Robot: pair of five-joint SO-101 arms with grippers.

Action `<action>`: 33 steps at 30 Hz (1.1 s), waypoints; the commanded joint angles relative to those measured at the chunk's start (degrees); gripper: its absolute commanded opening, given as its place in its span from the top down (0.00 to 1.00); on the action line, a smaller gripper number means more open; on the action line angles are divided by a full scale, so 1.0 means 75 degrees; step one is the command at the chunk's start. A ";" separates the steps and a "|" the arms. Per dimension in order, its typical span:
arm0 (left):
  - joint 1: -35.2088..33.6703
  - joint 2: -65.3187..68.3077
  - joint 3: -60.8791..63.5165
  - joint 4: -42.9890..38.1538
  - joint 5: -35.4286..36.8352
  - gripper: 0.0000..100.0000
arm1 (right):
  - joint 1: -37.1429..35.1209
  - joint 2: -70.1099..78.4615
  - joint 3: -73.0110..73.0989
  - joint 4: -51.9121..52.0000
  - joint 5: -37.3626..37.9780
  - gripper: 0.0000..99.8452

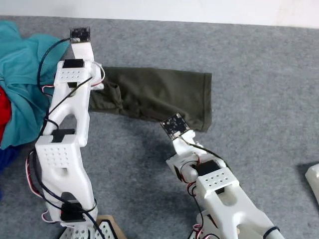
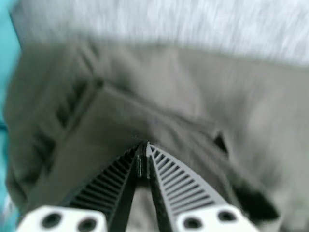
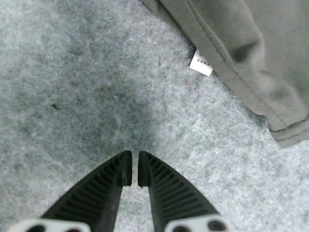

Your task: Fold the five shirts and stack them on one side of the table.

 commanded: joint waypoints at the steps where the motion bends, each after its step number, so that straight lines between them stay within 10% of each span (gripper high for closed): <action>1: -0.0088 -0.0475 0.0229 0.1301 -0.0070 0.99 | -0.0053 -0.0193 -0.0018 0.0064 0.0105 0.96; 26: -0.0662 -0.0498 -0.1049 0.1207 -0.0059 0.99 | -0.0041 -0.0193 -0.0006 0.0053 0.0094 0.96; 33: -0.0674 -0.0522 -0.0709 0.1946 0.0586 0.99 | 0.1741 -0.0264 -0.1096 0.0064 -0.1453 0.95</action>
